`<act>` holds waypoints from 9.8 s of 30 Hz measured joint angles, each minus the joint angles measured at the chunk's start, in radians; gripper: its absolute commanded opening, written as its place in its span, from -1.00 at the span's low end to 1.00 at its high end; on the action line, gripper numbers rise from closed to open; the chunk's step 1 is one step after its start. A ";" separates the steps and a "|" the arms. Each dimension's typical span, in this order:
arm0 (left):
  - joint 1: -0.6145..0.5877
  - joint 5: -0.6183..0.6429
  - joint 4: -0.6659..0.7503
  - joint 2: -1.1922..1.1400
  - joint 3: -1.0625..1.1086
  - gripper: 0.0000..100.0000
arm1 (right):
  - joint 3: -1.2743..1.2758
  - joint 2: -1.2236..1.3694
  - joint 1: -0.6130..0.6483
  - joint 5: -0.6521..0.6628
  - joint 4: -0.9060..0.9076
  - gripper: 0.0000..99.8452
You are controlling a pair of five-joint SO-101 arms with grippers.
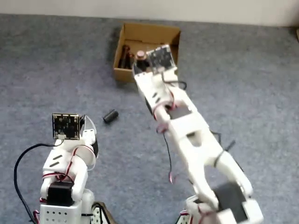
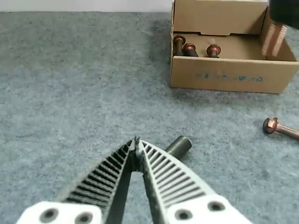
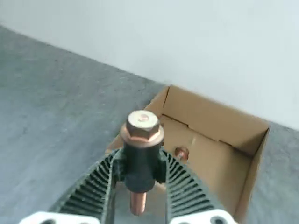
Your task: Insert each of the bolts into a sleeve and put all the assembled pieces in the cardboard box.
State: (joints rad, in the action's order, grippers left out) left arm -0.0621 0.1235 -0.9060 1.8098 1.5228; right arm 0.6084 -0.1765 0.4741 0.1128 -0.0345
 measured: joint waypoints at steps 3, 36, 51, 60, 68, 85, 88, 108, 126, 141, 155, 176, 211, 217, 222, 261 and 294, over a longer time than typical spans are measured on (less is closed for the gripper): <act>0.000 0.000 0.000 0.000 0.000 -0.99 | -0.103 0.160 -0.011 0.000 -0.054 -0.99; 0.000 -0.075 0.000 0.000 0.000 -0.99 | -0.442 0.388 -0.031 -0.002 0.210 -0.74; -0.184 -0.075 0.002 0.000 0.000 -0.99 | -0.442 0.087 -0.021 -0.038 0.982 -0.74; -0.186 -0.075 0.002 0.000 0.000 -0.99 | -0.443 0.112 0.143 -0.606 1.074 -0.74; -0.186 -0.075 0.002 0.000 0.000 -0.99 | -0.505 0.371 0.259 -0.928 0.950 -0.74; -0.222 -0.075 0.002 0.000 0.000 -0.99 | -0.818 0.710 0.311 -1.096 0.931 -0.74; -0.222 -0.075 0.002 0.000 -0.002 -0.99 | -0.907 0.772 0.311 -1.097 0.921 -0.74; -0.222 -0.075 0.002 0.000 -0.002 -0.99 | -1.054 0.845 0.311 -1.100 1.201 -0.74; -0.222 -0.075 0.002 0.000 -0.002 -0.99 | -1.056 0.891 0.342 -1.100 1.175 -0.75; -0.222 -0.075 0.002 0.000 -0.002 -0.99 | -1.163 0.987 0.330 -1.100 1.247 -0.98; -0.213 -0.075 0.002 0.000 -0.002 -0.99 | -1.166 0.769 0.330 -0.799 1.494 -0.99; -0.201 -0.075 0.029 0.000 0.003 -0.98 | -0.489 -0.143 0.130 -0.651 1.539 -0.99; 0.336 -0.095 -0.005 -0.941 -0.713 -0.69 | 0.534 -0.703 -0.671 -0.717 0.657 -0.99; 0.420 0.017 -0.132 -1.485 -1.068 -0.51 | 0.534 -0.703 -0.698 -0.720 0.654 -0.99; 0.465 0.141 -0.273 -1.864 -1.389 -0.44 | 0.534 -0.703 -0.695 -0.720 0.654 -0.99; 0.466 0.434 -0.735 -3.007 -2.753 -0.83 | 0.534 -0.706 -0.695 -0.720 0.654 -0.99; 0.416 0.141 -0.841 -2.407 -2.048 -0.99 | 0.534 -0.706 -0.695 -0.720 0.654 -0.99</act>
State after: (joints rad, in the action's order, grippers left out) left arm 0.3537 0.2647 -1.7469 -0.5976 -0.5255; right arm 1.1423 -0.8823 -0.2209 -0.6068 0.6191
